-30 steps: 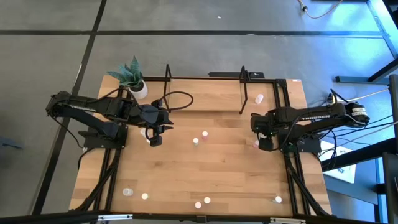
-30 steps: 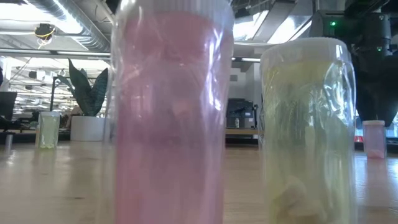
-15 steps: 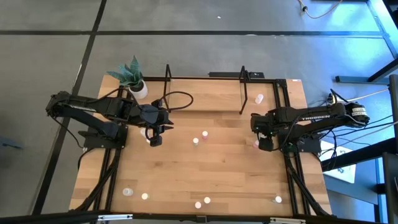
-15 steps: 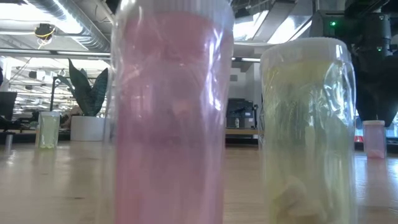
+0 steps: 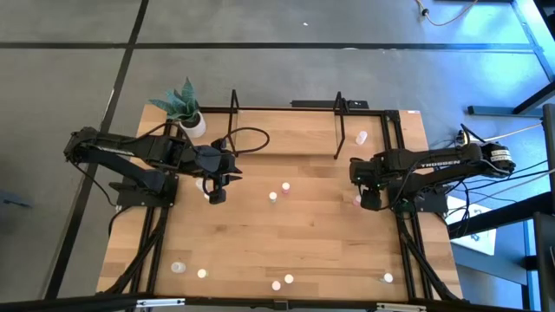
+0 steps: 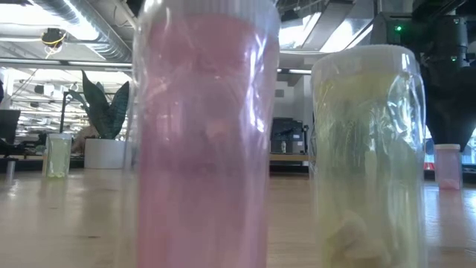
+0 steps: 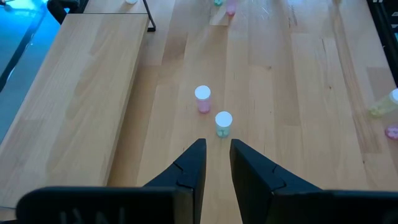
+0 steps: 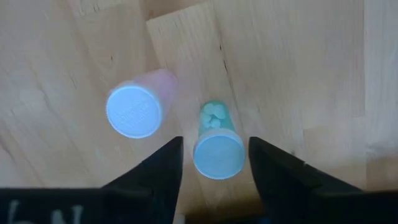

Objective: Pick and place medicine bottles onto shelf by color
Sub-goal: Put the top right blue pill bottle on the shelf

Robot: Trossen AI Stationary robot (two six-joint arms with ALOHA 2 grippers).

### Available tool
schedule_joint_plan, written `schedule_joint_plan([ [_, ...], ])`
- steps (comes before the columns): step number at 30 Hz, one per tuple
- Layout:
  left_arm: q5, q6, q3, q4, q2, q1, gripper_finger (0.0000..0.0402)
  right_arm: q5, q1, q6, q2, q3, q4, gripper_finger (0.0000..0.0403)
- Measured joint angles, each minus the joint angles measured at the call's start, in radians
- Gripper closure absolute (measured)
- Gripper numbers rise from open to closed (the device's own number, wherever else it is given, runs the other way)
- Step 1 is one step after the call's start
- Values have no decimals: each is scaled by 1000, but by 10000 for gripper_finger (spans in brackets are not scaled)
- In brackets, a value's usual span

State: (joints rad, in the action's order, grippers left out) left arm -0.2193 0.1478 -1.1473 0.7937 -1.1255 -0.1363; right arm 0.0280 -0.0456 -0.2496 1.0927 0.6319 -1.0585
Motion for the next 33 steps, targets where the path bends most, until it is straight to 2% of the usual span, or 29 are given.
schedule_joint_plan([
  [12,0,0,0,0,0,0,335,-9,0,-7,0,0,2,232],
  [23,0,0,0,0,0,0,335,-10,0,-7,0,0,2,280],
  [33,0,0,0,0,0,0,335,-10,0,-8,0,0,2,280],
])
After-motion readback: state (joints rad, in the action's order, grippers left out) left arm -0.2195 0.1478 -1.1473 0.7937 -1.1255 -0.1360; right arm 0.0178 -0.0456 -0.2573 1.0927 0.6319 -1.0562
